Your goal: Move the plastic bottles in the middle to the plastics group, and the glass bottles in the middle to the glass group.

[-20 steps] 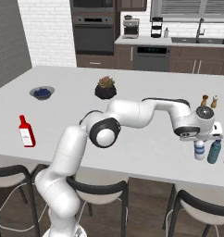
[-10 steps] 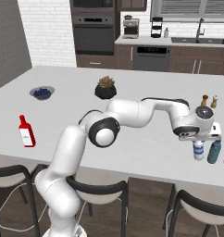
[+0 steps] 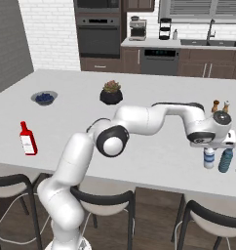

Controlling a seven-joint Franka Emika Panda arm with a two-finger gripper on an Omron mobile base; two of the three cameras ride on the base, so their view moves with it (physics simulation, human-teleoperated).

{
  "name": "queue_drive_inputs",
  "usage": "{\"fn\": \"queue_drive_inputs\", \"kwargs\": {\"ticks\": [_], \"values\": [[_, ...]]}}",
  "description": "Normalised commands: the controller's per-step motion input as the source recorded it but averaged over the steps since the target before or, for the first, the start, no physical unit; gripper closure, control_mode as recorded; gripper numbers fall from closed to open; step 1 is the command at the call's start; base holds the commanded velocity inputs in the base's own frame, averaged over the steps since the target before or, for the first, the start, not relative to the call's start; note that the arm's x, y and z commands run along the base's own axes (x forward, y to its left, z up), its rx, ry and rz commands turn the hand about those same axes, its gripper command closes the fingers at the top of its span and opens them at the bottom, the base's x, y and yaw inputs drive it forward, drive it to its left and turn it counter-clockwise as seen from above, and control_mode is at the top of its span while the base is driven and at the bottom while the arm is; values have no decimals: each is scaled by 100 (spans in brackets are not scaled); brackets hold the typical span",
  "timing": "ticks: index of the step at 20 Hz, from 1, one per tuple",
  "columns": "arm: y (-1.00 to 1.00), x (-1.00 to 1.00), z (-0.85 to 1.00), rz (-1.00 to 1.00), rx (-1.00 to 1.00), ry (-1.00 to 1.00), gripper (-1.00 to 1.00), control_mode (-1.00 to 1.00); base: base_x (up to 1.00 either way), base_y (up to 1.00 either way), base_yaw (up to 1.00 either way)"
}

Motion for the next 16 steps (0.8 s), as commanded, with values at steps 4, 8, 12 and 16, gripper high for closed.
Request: {"fn": "queue_drive_inputs", "kwargs": {"ticks": [4, 8, 12, 16], "values": [[0, 0, 0, 0, 4, 0, 100, -100, 0, 0, 0], [0, 0, -1, 0, 1, 0, 100, -100, 0, 0, 0], [0, 0, 0, 0, 0, 0, 100, -100, 0, 0, 0], [0, 0, 3, 0, 0, 0, -100, -100, 0, 0, 0]]}}
